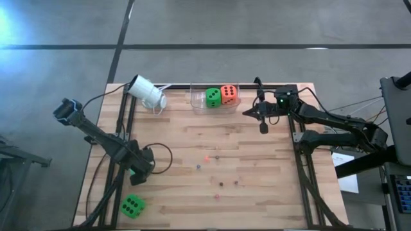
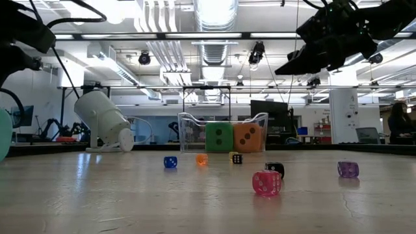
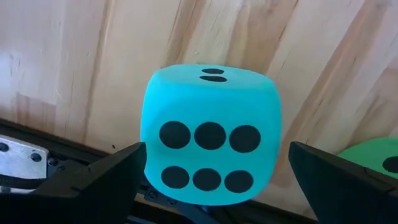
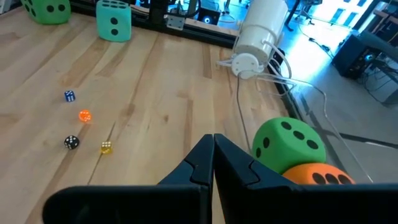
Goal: Pick & Place Dice
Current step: Put the big blue dice into the transparent bin
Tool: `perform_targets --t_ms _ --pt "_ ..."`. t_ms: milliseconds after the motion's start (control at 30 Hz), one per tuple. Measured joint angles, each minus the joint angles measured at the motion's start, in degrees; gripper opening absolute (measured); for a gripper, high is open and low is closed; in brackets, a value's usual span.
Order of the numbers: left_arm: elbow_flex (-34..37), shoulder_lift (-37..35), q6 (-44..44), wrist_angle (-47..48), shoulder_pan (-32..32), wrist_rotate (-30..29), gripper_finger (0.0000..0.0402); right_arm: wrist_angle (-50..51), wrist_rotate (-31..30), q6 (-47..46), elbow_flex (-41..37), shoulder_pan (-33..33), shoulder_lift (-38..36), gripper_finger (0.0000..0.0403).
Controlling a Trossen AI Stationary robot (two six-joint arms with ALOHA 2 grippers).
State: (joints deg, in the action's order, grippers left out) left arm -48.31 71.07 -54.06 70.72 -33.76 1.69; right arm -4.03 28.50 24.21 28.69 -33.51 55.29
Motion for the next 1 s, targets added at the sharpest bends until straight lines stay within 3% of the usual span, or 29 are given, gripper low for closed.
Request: perform_targets --t_ms 333,1000 --pt "2.86 -0.09 -0.42 -1.79 0.0 -0.57 0.0397 -1.03 0.01 0.0 0.0 0.0 -0.04 0.0008" --pt "1.98 -0.15 2.93 -2.71 -0.04 0.28 0.0397 -0.99 0.03 -0.08 0.0 0.0 -0.04 0.0008"
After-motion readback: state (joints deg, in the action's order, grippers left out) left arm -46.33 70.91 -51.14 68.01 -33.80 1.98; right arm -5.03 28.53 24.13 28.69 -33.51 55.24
